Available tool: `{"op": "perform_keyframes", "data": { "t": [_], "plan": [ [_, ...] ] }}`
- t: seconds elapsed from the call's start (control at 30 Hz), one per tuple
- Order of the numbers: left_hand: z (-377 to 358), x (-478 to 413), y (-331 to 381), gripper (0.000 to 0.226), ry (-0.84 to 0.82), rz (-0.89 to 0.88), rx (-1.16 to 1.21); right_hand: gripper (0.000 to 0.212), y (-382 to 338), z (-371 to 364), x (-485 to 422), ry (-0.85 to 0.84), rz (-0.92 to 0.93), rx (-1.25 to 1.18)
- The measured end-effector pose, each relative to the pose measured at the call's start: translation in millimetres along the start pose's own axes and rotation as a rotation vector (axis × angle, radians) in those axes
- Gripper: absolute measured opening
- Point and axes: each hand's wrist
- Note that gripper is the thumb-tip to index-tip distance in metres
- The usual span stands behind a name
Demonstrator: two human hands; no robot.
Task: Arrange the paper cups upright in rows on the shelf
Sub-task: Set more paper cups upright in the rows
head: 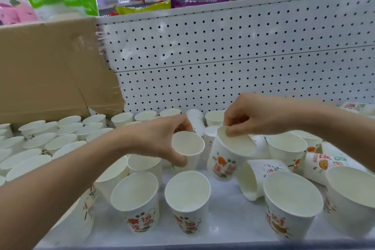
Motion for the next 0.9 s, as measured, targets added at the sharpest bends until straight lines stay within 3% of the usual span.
{"op": "perform_keyframes", "data": {
  "t": [0.2, 0.33, 0.47, 0.73, 0.9],
  "plan": [
    [0.2, 3.7, -1.9, 0.084, -0.147, 0.038, -0.140, 0.018, -23.8, -23.5, -18.0, -0.219, 0.042, 0.110],
    [29.0, 5.7, -2.2, 0.057, -0.139, 0.032, -0.072, 0.019, -10.4, -1.4, -21.2, -0.124, -0.026, 0.043],
    [45.0, -24.9, -10.1, 0.033, 0.046, -0.015, 0.026, 0.012, 7.2, 9.9, -35.0, 0.049, -0.117, 0.016],
    [6.1, -111.0, -27.6, 0.064, 0.076, 0.152, -0.350, 0.031, 27.7, -17.2, -92.7, 0.002, -0.157, 0.300],
    [-0.6, -122.8, -32.9, 0.070, 0.139, 0.196, -0.289, 0.035, 43.4, -27.0, -113.8, -0.164, -0.151, 0.260]
  ]
}}
Point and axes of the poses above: each hand's wrist, its own x-axis away from the middle knuckle, its own z-axis out of the back of the hand, y = z × x, and after that the axes turned 14 degrees about x, right-handed
